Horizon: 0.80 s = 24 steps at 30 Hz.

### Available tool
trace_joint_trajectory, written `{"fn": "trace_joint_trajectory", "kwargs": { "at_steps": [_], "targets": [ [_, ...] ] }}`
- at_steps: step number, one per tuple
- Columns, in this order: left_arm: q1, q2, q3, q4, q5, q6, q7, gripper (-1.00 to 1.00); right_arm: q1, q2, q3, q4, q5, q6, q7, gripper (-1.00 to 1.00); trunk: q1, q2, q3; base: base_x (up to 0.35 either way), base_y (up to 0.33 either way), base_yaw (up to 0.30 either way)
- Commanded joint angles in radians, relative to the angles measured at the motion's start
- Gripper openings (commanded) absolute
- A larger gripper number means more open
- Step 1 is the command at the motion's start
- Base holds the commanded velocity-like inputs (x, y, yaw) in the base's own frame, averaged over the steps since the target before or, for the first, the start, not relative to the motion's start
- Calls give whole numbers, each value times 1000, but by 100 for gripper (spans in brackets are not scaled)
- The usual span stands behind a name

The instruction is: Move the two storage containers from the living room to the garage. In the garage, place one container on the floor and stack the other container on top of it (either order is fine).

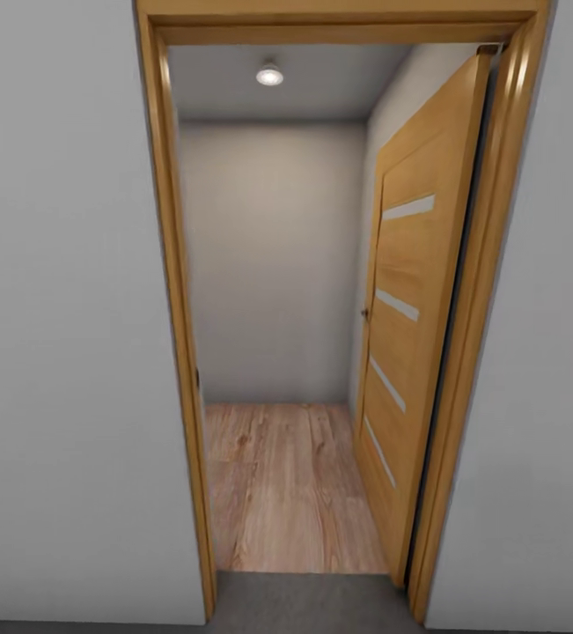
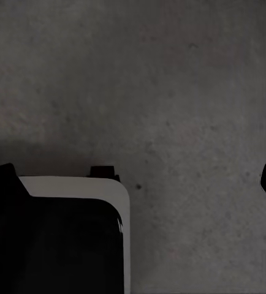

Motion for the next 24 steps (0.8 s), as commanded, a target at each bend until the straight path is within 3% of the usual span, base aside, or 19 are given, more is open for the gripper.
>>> {"fn": "trace_joint_trajectory", "kwargs": {
  "at_steps": [1,13,24],
  "targets": [
    [-1,0,-3,1,7,-3,-1,100,-1,1,9,3,-9,-6,0,100,1,-1,-2,292,-205,0],
    [-1,2,-3,1,7,-2,-1,100,-2,0,9,3,-3,-6,0,100,1,-1,-2,301,-158,0],
    [-1,2,-3,1,7,-2,-1,100,-1,-2,12,3,2,2,0,100,1,-1,-2,318,-32,0]
  ]
}}
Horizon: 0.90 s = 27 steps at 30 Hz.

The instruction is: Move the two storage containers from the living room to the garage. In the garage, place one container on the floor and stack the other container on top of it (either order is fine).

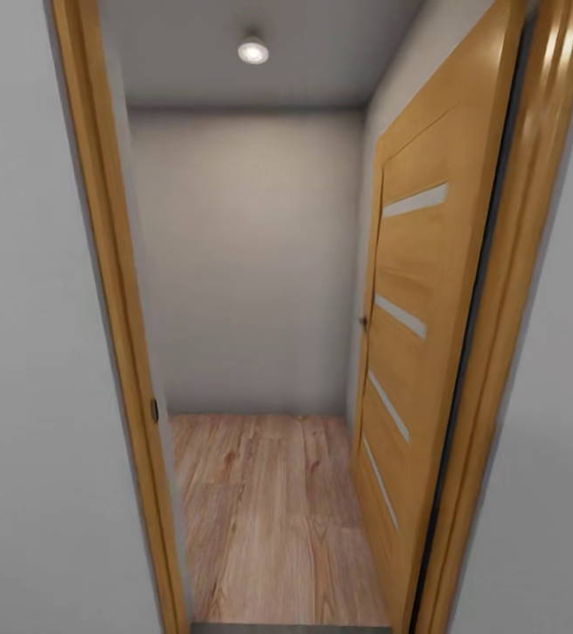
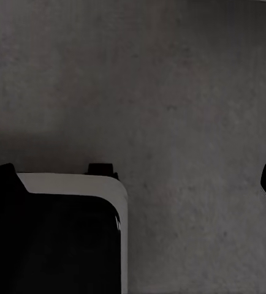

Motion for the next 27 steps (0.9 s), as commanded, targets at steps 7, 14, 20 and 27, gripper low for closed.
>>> {"fn": "trace_joint_trajectory", "kwargs": {
  "at_steps": [7,14,20,27],
  "targets": [
    [-1,0,-3,1,7,-3,-1,100,-2,0,9,3,-9,-9,-1,100,1,-1,-2,320,0,0],
    [-1,0,-4,1,7,-3,-1,100,-2,1,9,3,-9,-10,-1,100,1,-1,-2,320,0,0],
    [-2,0,-4,1,7,-3,-1,100,-2,2,9,3,-9,-9,-1,100,1,-1,-2,320,-4,0],
    [-1,0,-4,1,7,-3,-1,100,-2,1,9,3,-9,-9,-1,100,1,-1,-2,320,-78,0]
  ]
}}
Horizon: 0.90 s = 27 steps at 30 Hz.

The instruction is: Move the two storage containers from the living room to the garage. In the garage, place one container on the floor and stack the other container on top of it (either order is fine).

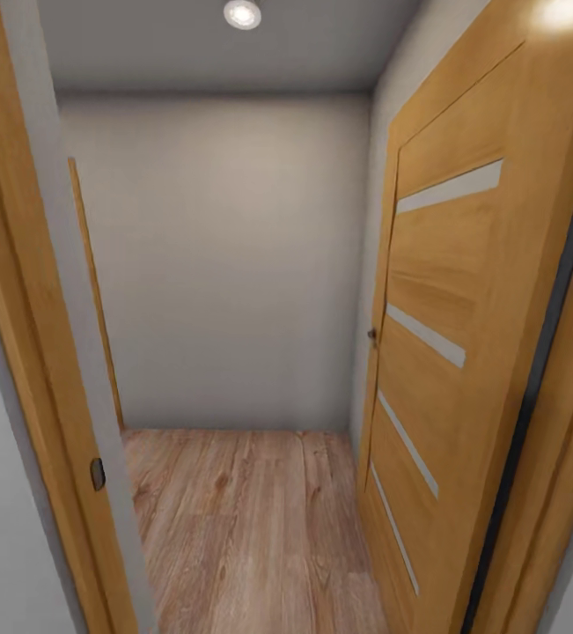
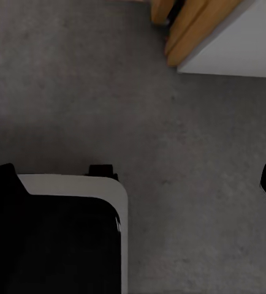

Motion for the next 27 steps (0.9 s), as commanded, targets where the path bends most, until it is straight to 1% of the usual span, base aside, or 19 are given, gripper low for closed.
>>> {"fn": "trace_joint_trajectory", "kwargs": {
  "at_steps": [1,16,27],
  "targets": [
    [-1,0,-3,1,7,-3,-1,100,-2,0,9,3,-9,-6,0,100,1,-1,-2,320,-99,0],
    [-1,0,-3,1,7,-3,-1,100,-1,0,9,3,-9,-7,0,100,1,-1,-2,320,-102,0],
    [-1,0,-2,1,7,-4,-1,100,-1,1,9,3,-9,-8,0,100,1,-1,-2,320,-56,0]
  ]
}}
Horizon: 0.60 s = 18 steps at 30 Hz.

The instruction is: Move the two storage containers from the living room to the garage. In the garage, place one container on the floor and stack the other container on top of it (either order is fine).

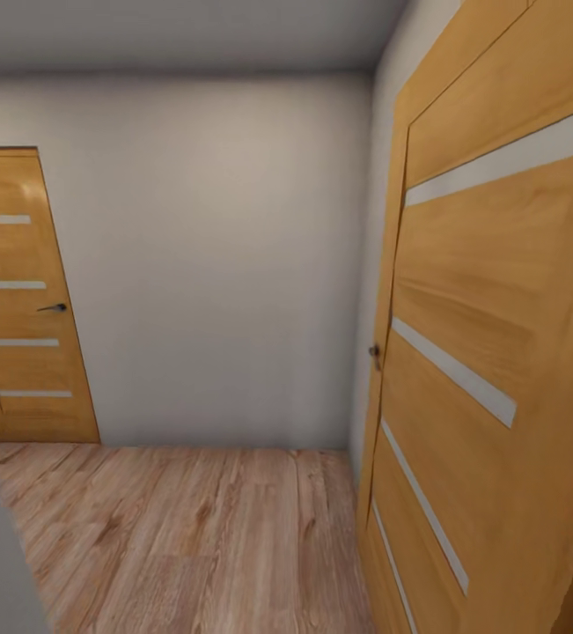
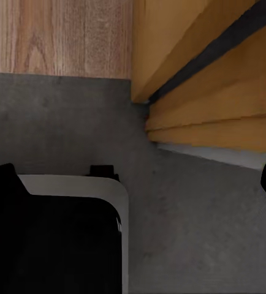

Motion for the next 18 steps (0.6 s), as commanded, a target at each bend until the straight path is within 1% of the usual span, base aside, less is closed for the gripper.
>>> {"fn": "trace_joint_trajectory", "kwargs": {
  "at_steps": [1,7,9,15,18],
  "targets": [
    [-1,0,-3,1,7,-3,-1,100,-2,0,9,3,-9,-6,-1,100,1,-1,-2,320,-6,0],
    [-1,0,-3,1,7,-8,-1,100,-1,1,9,3,-9,-3,-1,100,1,-1,-2,319,-2,0],
    [-1,0,-3,1,7,-11,-1,100,-2,1,9,3,-9,-5,-1,100,1,-1,-2,210,0,0],
    [-1,0,-3,1,7,-14,-1,100,-1,3,9,3,-11,-7,-2,100,1,-1,-2,41,0,21],
    [-1,0,-3,1,7,-14,-1,100,-2,2,9,3,-11,-7,-2,100,1,-1,-2,2,0,196]
  ]
}}
